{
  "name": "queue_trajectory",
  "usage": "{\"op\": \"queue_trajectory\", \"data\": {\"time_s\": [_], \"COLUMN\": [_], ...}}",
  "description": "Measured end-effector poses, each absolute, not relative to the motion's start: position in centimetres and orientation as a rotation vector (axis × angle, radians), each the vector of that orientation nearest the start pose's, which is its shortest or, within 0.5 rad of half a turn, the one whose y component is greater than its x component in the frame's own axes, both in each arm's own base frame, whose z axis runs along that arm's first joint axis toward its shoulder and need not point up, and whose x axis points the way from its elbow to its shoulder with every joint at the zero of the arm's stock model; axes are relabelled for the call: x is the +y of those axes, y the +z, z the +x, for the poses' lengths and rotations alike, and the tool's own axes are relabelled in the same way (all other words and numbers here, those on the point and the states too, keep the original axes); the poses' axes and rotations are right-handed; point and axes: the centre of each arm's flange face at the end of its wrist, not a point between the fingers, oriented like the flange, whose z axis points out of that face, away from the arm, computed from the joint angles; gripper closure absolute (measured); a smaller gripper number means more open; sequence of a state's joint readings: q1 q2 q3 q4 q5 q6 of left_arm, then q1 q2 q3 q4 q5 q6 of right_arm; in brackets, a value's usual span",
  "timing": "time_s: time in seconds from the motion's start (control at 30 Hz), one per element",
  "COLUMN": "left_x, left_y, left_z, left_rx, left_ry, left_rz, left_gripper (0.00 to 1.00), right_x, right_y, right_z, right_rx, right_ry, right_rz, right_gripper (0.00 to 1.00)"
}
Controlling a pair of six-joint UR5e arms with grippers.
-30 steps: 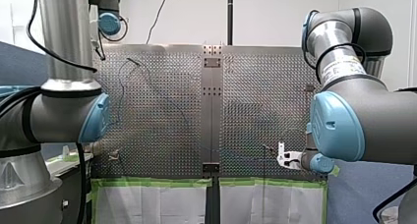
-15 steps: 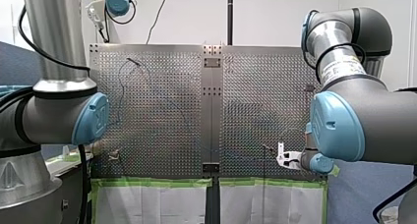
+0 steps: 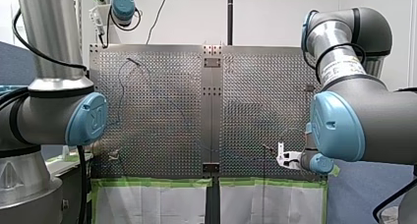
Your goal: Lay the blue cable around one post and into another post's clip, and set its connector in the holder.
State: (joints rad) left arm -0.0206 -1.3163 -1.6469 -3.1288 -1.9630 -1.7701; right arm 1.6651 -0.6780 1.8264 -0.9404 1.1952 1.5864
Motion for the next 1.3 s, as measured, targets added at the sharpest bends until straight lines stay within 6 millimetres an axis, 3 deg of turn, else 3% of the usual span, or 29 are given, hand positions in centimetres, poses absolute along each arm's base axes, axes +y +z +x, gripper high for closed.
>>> {"op": "queue_trajectory", "data": {"time_s": [0.37, 1.3], "left_x": [-10.4, -10.9], "left_y": [54.4, 52.2], "left_z": [38.8, 36.3], "left_rx": [1.459, 1.715], "left_ry": [0.183, 0.262], "left_rz": [-0.369, -0.278], "left_gripper": [0.01, 0.01], "right_x": [-54.3, -54.0], "right_y": [-4.5, -4.6], "right_z": [22.4, 22.8], "right_rx": [-1.141, -1.136], "right_ry": [1.479, 1.483], "right_rz": [1.698, 1.708], "right_gripper": [1.00, 1.00]}}
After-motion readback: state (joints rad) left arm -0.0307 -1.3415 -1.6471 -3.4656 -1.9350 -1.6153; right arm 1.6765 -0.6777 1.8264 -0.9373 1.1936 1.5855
